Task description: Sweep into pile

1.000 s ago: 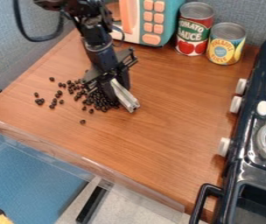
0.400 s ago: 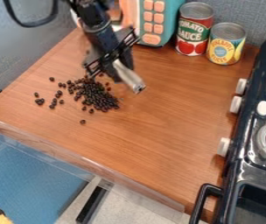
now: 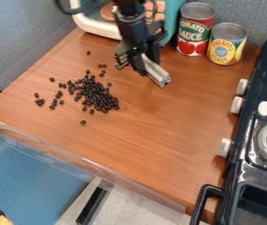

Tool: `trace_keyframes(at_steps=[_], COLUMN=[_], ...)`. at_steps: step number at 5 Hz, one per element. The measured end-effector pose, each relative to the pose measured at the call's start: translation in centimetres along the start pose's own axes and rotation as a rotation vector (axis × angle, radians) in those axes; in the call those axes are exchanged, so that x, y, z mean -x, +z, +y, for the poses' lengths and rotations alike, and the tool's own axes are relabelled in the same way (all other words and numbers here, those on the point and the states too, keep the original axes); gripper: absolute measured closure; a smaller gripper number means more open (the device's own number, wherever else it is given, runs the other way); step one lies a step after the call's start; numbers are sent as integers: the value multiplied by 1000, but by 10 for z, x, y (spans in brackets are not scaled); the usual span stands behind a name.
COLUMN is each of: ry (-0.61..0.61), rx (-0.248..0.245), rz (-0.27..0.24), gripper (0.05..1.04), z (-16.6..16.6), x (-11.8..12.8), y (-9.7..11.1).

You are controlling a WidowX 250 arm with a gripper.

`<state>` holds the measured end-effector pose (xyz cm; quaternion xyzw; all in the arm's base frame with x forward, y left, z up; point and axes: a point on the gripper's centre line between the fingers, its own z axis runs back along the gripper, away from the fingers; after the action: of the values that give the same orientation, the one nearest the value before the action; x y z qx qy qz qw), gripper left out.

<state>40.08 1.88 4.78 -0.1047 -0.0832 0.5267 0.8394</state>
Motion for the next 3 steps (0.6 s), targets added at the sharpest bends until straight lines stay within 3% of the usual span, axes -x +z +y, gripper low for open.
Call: trace_keyframes(at_steps=[1, 2, 3], ry=[45, 79, 117], rx=[-143, -220, -198], rz=[-36, -24, -14], gripper=[691, 691, 691], z=[-19, -33, -39], x=[-2, -7, -19], y=[-11, -24, -20])
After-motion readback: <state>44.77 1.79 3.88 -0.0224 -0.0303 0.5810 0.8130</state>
